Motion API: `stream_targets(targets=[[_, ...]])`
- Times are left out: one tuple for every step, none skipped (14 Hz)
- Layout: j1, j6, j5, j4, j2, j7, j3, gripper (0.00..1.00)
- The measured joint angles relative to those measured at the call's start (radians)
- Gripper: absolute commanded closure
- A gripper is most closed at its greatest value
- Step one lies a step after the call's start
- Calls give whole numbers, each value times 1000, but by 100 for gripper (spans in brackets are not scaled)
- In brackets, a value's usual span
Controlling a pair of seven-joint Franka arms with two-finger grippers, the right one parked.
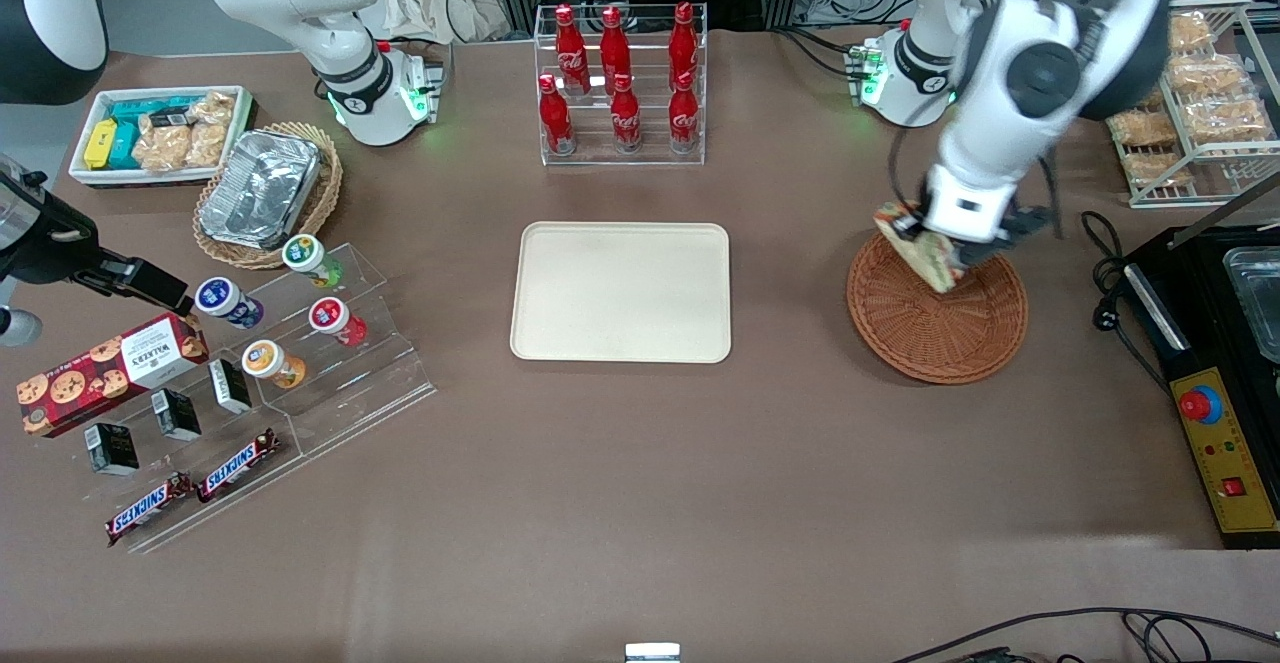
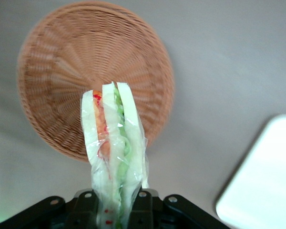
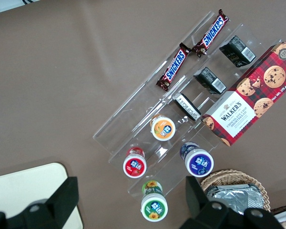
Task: Place sandwich from basket to tray
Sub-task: 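Lift the sandwich out of the basket with the left gripper, then carry the sandwich over the cream tray and lower it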
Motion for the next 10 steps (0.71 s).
stream_targets(targets=[[-2, 6, 0, 5, 2, -6, -62, 74], [-4, 20, 0, 6, 5, -14, -119, 74], [-6, 37, 0, 6, 8, -20, -164, 74], [-6, 55, 0, 6, 11, -22, -200, 74], [-7, 85, 0, 6, 17, -22, -232, 74], [-9, 126, 0, 6, 30, -23, -257, 74], [-18, 167, 12, 6, 51, -34, -276, 74], [-39, 201, 51, 7, 80, -67, -285, 74], [-65, 226, 110, 12, 116, -122, -288, 74], [-89, 242, 178, 28, 161, -183, -289, 74]])
